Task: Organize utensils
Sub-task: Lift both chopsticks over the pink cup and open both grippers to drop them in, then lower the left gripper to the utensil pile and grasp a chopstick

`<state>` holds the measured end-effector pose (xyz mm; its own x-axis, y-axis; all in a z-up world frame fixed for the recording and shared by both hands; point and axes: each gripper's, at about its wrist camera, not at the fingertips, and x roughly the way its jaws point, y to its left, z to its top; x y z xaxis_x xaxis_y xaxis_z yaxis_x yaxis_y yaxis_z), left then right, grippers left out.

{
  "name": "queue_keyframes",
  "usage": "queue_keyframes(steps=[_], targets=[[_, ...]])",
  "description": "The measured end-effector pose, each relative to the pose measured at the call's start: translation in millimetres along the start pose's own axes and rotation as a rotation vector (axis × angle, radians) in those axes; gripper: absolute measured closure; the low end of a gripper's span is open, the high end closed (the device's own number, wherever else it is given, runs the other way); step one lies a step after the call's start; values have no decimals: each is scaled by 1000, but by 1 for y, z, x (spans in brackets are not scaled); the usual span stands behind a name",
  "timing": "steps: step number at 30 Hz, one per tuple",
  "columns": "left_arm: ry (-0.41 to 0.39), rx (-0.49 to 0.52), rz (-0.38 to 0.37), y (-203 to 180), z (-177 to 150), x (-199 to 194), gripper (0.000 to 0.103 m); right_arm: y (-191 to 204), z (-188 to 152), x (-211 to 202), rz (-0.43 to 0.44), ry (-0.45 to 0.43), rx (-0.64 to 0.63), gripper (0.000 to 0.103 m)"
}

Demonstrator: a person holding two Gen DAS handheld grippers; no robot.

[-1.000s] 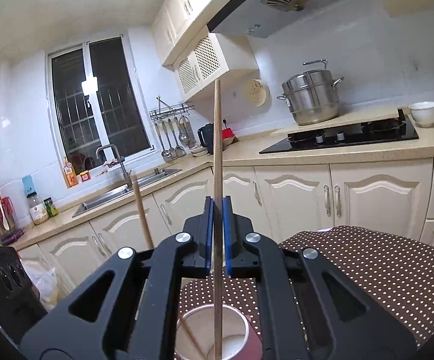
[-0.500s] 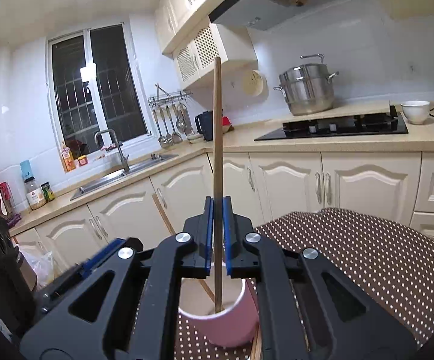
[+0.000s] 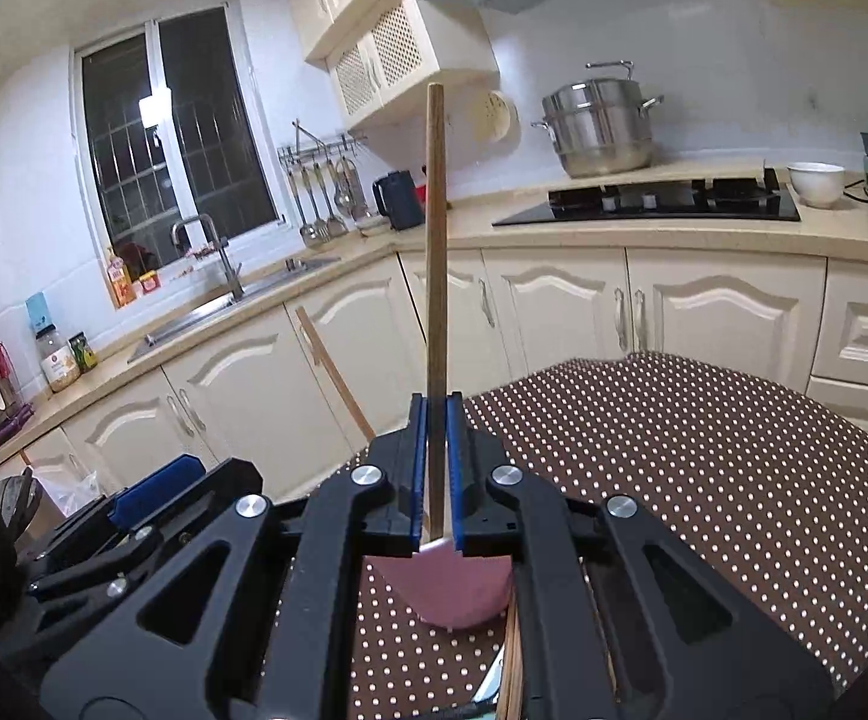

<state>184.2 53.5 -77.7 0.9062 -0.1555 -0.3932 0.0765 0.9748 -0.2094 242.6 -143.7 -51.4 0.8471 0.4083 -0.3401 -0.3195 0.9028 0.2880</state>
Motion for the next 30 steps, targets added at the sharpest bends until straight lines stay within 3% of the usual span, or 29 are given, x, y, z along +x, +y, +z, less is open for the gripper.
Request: queue_keyframes(steps=[3,5,11,15,21,30], targets=[[18,3,-3,-1,-2,-4,36,-1,0,-6,-12,-4,12,79],[29,7,-6,-3,-3,-7,35,-3,1,-13,-17,-23,21,50],[95,4,-38,-9,-10,-9,34,-13,5,-34,-42,-46,49,46],[242,39,-74,-21,-23,5,34,-31,0,-45,-75,-30,74,44],[457,48,-105,-38,-50,32,34,-64,-25,-50,-130,63,143,42],[646,58,-67,-54,-79,65,35,-98,-69,-61,-160,198,224,41]])
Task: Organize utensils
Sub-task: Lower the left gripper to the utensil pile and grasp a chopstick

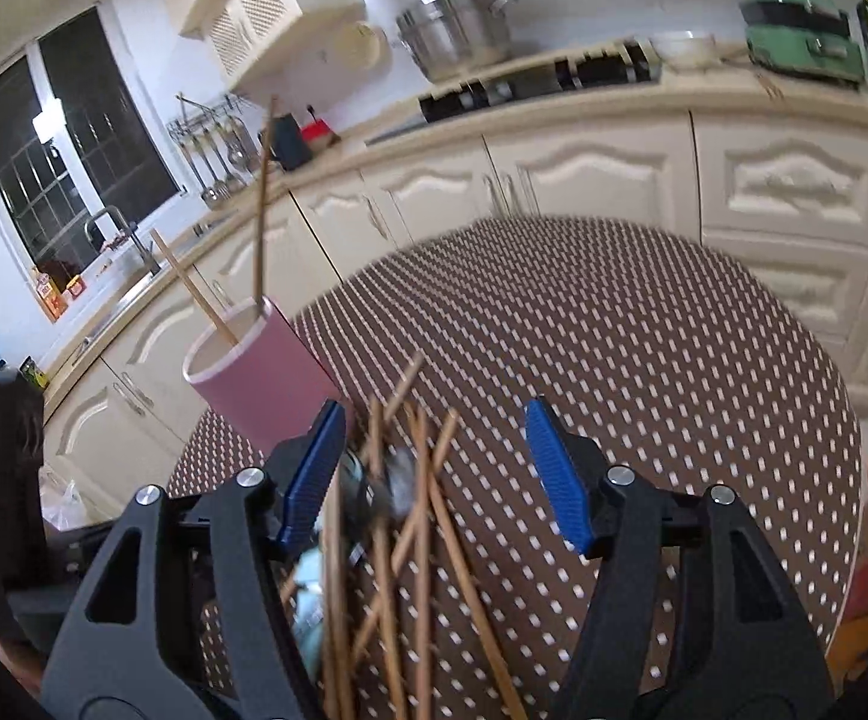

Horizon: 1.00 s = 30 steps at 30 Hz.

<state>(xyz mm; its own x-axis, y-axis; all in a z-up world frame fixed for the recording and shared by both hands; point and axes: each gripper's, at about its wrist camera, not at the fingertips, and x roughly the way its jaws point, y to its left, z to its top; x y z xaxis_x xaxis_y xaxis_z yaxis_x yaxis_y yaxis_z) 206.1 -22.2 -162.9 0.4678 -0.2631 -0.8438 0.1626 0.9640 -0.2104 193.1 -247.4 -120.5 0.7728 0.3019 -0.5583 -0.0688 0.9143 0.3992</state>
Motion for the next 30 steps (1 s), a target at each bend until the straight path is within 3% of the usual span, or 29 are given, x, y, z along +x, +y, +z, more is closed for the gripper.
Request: queue_keyframes(steps=[4,7,26,28,30], targets=[[48,2,43,-3,0,15,35,-10,-7,-5,-4,14,11,39],[80,-7,45,-2,3,23,45,-15,-10,-8,-5,21,23,39],[97,18,117,-9,20,35,45,-25,-11,-5,1,46,48,38],[103,28,106,-15,23,37,50,-24,-10,-4,1,50,41,38],[130,16,79,-18,25,43,70,-23,-10,-4,-2,53,37,38]])
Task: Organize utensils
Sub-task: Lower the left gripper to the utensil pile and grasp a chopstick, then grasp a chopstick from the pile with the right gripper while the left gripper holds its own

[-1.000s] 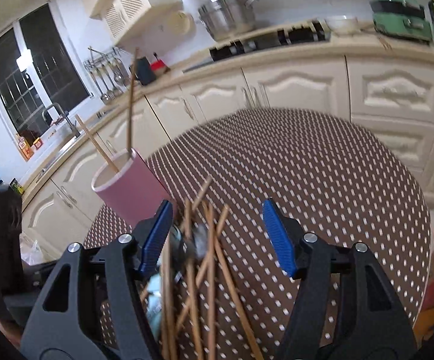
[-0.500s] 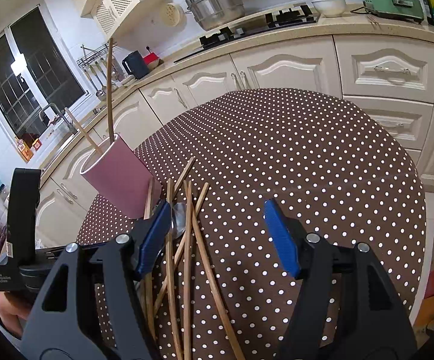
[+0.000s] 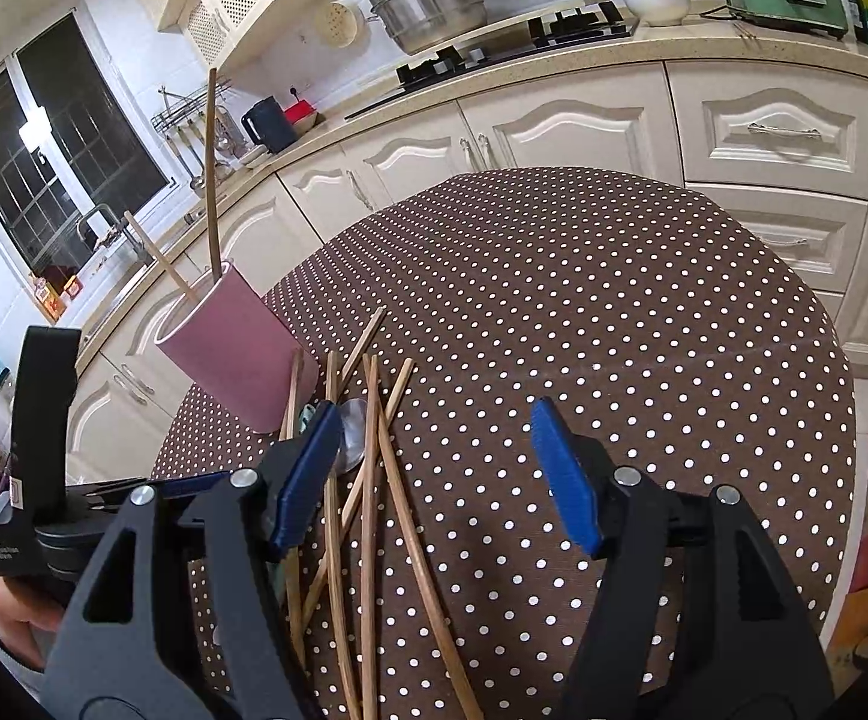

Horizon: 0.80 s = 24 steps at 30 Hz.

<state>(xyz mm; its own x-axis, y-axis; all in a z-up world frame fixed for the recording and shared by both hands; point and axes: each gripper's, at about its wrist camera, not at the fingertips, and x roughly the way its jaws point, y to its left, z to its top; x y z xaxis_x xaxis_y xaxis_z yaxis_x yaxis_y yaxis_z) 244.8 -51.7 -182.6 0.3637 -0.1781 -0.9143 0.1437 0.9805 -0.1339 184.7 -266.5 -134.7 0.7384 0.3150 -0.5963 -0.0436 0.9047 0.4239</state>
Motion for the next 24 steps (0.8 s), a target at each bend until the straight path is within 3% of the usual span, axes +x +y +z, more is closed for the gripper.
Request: queue_keyframes(steps=[3,9,17,24], targets=[[16,-17,-46,1,3,3,84,2,0,0,-4,3,-8,38],[12,-44,-89,3,3,1,91,10,3,1,-14,21,-52,38],[-13,-59,-168,22,-7,-19,92,48,3,22,6,132,-172,38],[-1,-69,-188,40,-23,-23,92,71,-5,45,28,234,-215,38]])
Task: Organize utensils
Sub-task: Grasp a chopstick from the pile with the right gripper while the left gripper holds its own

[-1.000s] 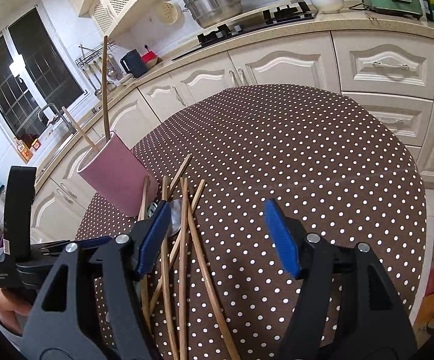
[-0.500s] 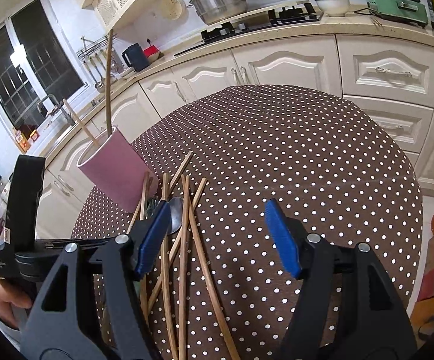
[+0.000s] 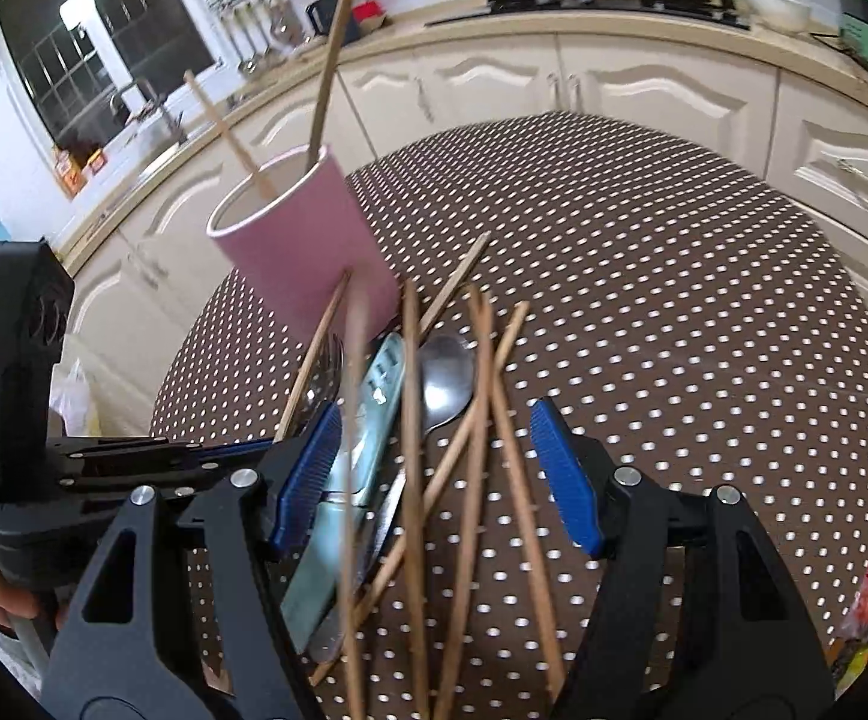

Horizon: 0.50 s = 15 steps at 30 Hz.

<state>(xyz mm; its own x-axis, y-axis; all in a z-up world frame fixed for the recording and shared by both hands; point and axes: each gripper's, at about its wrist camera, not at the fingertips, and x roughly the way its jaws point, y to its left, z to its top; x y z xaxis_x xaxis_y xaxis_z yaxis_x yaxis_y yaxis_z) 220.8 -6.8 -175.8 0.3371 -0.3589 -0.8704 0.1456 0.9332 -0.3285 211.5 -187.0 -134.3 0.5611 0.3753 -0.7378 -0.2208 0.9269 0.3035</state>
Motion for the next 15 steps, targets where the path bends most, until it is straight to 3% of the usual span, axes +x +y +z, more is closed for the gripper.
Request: queue_keyframes(steps=[6,13,15], targets=[[23,-13,-33,16,-14,5,92,13,-2,14,-11,55,-35,38],[26,-12,-39,27,-21,2,92,25,5,26,-36,121,-93,68],[29,-5,-27,25,-18,4,92,22,8,26,-40,123,-87,68]])
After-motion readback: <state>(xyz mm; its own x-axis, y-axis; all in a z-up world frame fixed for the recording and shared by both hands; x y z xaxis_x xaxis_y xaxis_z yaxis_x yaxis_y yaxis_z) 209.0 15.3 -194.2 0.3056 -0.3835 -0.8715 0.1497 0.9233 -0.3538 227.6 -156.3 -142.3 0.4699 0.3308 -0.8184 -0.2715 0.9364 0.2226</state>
